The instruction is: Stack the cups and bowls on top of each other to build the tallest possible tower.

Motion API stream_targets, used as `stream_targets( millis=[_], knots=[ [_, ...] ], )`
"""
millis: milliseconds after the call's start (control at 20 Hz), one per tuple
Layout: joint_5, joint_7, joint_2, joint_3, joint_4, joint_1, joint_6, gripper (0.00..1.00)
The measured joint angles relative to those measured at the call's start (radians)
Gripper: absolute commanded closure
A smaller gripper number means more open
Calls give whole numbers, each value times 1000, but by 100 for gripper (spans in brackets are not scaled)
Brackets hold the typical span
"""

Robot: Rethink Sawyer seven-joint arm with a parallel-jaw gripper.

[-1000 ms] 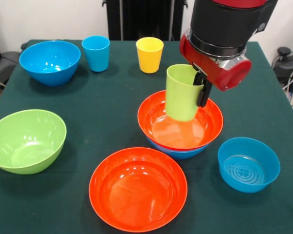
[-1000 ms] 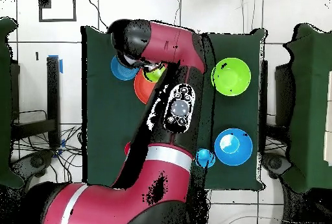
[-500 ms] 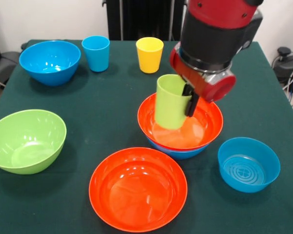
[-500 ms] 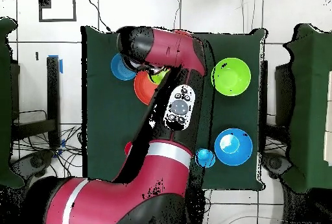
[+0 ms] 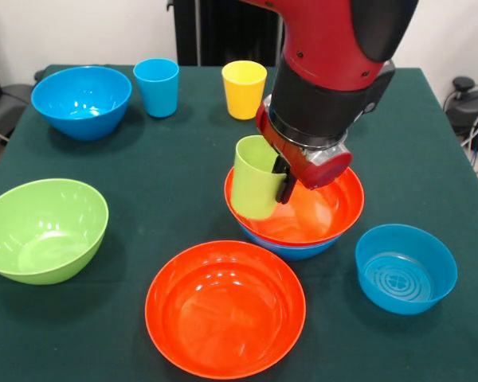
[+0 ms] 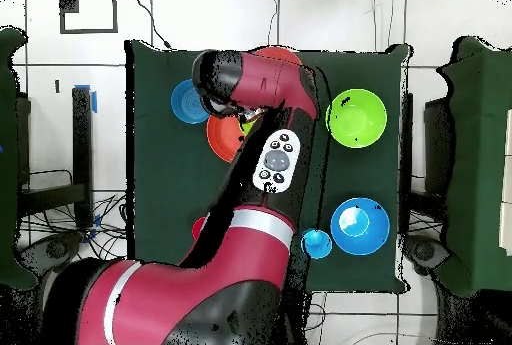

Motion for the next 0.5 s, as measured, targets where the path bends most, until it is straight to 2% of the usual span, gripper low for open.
stream_targets(
  millis=[500],
  knots=[
    [-3, 0, -16, 0, 41, 2, -39, 100]
  ],
)
